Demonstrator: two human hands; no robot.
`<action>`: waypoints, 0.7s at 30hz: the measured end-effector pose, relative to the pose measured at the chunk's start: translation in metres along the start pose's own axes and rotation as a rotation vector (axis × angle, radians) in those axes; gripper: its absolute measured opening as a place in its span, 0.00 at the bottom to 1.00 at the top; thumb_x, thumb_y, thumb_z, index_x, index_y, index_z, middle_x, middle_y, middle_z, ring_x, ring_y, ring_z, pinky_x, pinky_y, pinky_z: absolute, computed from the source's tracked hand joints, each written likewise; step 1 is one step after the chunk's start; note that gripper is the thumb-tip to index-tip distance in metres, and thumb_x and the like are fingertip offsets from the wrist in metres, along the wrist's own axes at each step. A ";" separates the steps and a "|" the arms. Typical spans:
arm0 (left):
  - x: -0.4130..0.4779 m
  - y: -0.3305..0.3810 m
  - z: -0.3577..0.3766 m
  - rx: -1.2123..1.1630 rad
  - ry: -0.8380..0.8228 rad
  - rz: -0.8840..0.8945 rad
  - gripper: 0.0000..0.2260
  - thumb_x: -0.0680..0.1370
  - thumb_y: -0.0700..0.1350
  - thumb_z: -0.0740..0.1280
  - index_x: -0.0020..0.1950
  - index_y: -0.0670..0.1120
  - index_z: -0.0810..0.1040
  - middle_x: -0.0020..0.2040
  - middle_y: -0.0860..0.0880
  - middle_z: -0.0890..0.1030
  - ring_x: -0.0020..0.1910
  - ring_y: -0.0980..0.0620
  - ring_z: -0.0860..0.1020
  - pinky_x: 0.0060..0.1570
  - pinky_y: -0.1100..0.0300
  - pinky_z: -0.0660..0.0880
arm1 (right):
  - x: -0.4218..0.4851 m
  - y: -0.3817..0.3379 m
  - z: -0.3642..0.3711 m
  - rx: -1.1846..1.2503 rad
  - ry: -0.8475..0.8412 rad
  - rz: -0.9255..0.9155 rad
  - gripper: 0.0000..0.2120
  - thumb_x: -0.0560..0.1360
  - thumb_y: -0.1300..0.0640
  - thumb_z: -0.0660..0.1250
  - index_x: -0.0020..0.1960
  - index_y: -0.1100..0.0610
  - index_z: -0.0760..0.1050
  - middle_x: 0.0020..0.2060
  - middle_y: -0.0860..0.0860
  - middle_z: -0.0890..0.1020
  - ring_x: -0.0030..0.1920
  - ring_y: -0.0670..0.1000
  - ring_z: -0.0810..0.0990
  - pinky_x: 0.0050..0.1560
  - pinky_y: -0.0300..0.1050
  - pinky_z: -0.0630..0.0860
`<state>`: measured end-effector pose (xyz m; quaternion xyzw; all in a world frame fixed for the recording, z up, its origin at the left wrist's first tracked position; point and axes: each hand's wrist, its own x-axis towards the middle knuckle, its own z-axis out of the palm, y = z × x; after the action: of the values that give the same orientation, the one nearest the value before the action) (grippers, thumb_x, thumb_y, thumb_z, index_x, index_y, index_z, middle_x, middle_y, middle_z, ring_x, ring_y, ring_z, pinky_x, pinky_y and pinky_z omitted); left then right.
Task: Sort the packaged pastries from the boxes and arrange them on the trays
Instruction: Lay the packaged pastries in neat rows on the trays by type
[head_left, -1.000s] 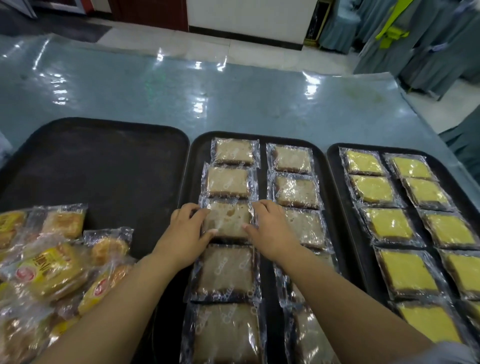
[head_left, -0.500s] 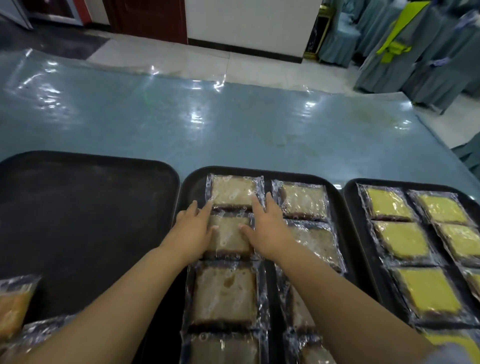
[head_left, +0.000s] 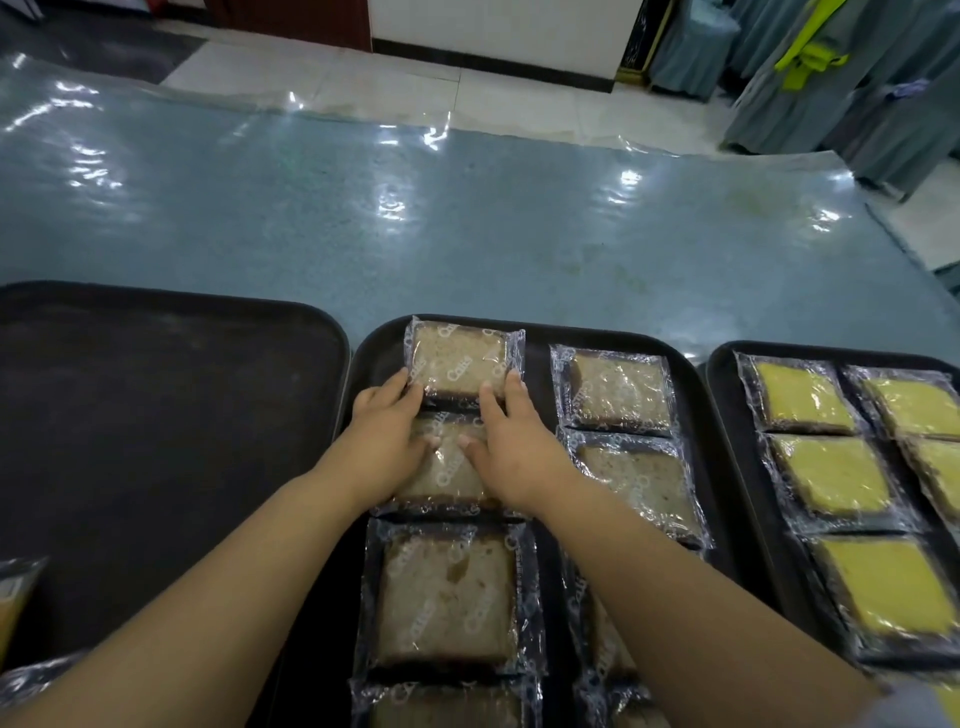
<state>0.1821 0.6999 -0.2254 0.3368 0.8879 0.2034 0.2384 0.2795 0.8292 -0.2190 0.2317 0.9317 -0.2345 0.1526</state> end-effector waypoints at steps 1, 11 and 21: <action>0.000 -0.001 0.001 0.002 0.008 -0.001 0.32 0.79 0.50 0.62 0.78 0.46 0.50 0.78 0.51 0.47 0.75 0.49 0.47 0.72 0.56 0.51 | 0.000 0.000 0.000 0.000 -0.002 0.000 0.33 0.81 0.47 0.54 0.77 0.56 0.39 0.75 0.55 0.34 0.76 0.54 0.37 0.74 0.49 0.47; -0.047 -0.003 0.004 -0.071 0.191 -0.004 0.24 0.78 0.52 0.64 0.72 0.48 0.66 0.75 0.48 0.57 0.73 0.47 0.52 0.71 0.53 0.56 | -0.051 0.004 0.006 0.076 0.192 -0.039 0.29 0.80 0.46 0.58 0.77 0.53 0.53 0.77 0.51 0.50 0.76 0.53 0.46 0.74 0.49 0.49; -0.135 -0.004 0.025 -0.060 0.069 -0.067 0.26 0.72 0.51 0.72 0.68 0.51 0.70 0.67 0.53 0.63 0.65 0.50 0.64 0.65 0.58 0.64 | -0.133 0.010 0.035 -0.034 0.058 -0.125 0.26 0.78 0.49 0.63 0.74 0.50 0.61 0.75 0.49 0.56 0.74 0.50 0.51 0.71 0.48 0.59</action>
<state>0.2828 0.6087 -0.2090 0.2922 0.9000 0.2331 0.2243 0.4030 0.7716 -0.2003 0.1772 0.9523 -0.2207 0.1144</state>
